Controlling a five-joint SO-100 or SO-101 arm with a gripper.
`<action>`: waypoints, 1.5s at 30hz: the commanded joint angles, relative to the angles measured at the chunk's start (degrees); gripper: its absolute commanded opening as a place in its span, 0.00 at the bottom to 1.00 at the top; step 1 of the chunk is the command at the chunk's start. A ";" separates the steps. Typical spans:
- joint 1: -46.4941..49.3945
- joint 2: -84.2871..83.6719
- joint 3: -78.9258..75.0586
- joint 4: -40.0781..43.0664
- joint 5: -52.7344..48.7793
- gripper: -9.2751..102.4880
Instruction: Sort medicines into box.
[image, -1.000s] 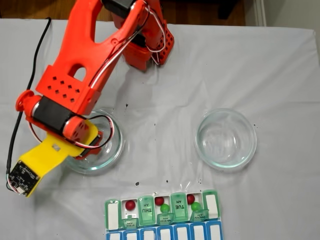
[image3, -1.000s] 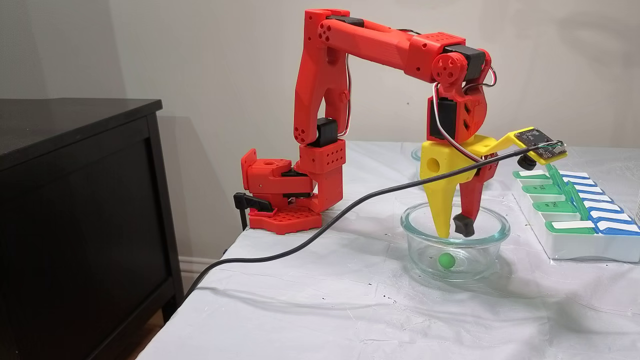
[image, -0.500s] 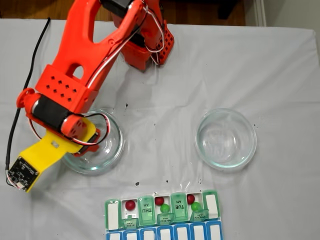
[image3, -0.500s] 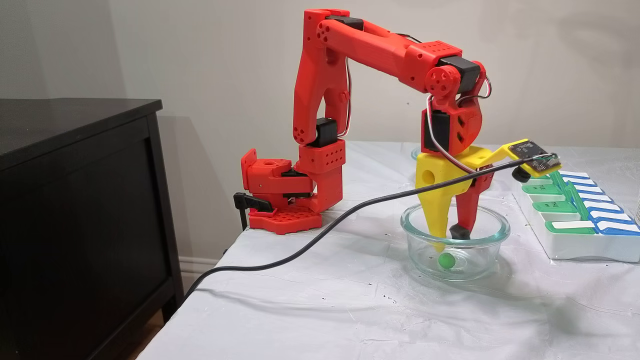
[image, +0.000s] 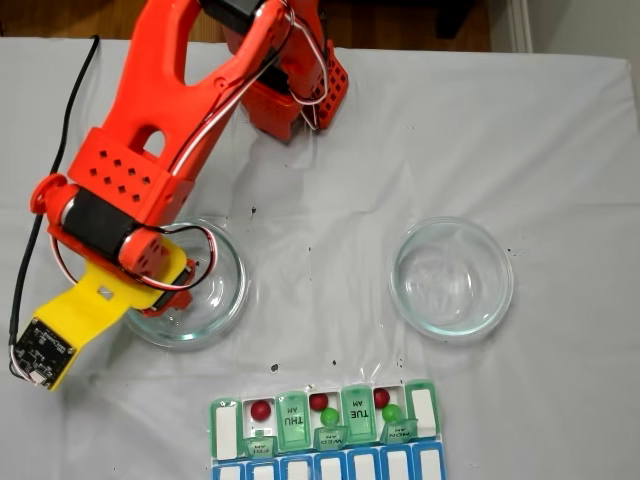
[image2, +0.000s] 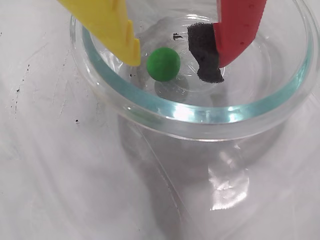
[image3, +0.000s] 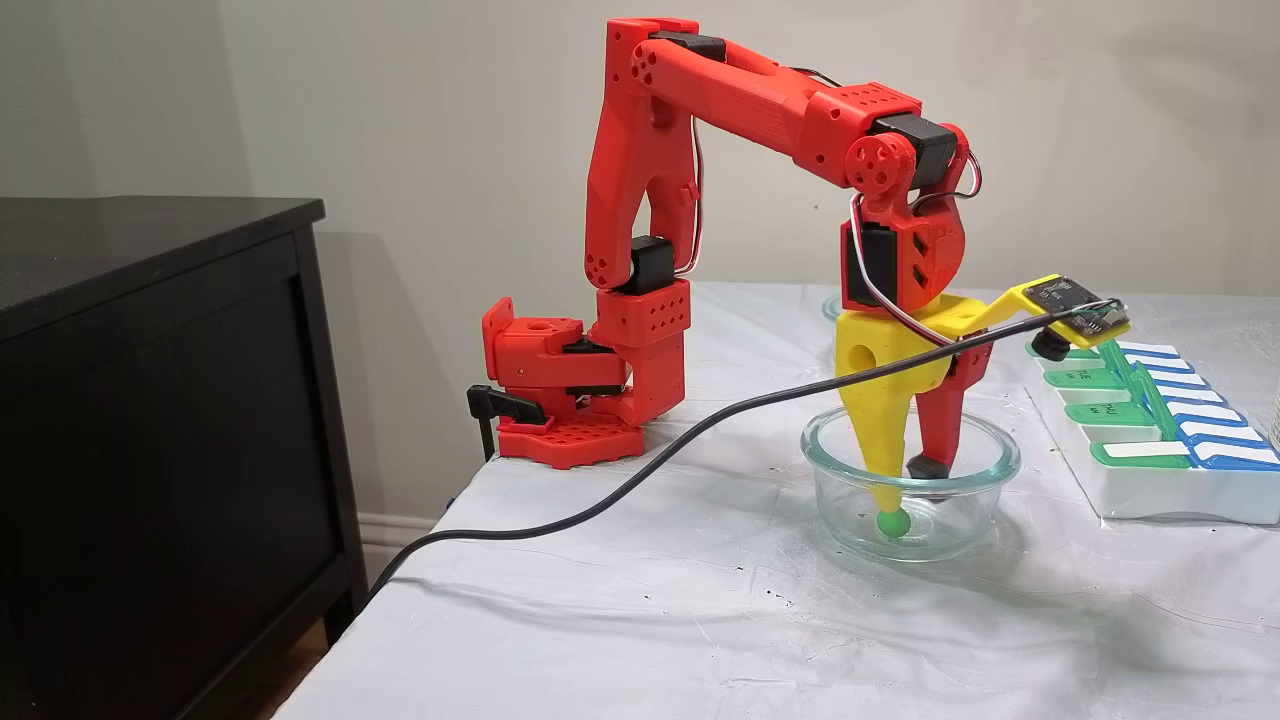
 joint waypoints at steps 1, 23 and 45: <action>0.35 -0.09 -2.64 1.76 -0.97 0.26; 1.32 0.53 -1.49 -0.26 -3.34 0.26; 1.41 0.88 2.72 -4.66 -3.78 0.24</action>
